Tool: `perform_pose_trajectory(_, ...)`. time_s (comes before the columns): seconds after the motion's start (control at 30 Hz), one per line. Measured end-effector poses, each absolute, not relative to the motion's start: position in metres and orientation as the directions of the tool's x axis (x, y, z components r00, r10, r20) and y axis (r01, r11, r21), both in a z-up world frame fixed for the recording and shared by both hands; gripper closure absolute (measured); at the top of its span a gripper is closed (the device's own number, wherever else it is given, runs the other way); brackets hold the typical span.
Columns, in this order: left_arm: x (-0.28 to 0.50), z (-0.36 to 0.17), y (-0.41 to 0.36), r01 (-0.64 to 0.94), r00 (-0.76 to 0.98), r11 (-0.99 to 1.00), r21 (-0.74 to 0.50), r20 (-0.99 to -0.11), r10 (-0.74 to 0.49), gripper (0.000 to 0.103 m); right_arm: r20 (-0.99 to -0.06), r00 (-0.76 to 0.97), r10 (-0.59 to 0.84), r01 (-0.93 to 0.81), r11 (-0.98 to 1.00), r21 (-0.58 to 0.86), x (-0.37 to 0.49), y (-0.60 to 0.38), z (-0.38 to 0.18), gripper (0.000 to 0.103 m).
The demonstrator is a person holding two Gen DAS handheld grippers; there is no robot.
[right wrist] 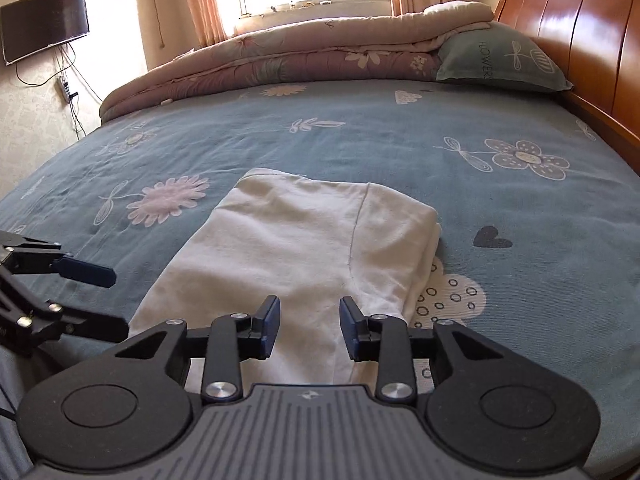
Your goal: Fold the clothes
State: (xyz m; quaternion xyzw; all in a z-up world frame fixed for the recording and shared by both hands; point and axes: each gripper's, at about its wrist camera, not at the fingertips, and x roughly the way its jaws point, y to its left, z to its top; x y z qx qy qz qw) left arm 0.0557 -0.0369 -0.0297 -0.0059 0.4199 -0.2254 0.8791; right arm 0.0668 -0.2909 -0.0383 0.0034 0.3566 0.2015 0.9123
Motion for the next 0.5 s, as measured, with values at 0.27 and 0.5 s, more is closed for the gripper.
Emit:
perform_pose_trajectory(0.27,0.073,-0.035,-0.032,0.343,0.542,0.910,-0.233,-0.743,-0.394,0.016,-0.661,0.665,0.349,-0.345,0.928,0.142,0.052,-0.303,-0.047,0.049)
perform_pose_trajectory(0.5,0.108,-0.031,-0.061,0.355,0.547,0.898,-0.260,-0.721,-0.426,0.016,-0.665,0.667,0.337,-0.348,0.930,0.122,0.055,-0.295,-0.044,0.044)
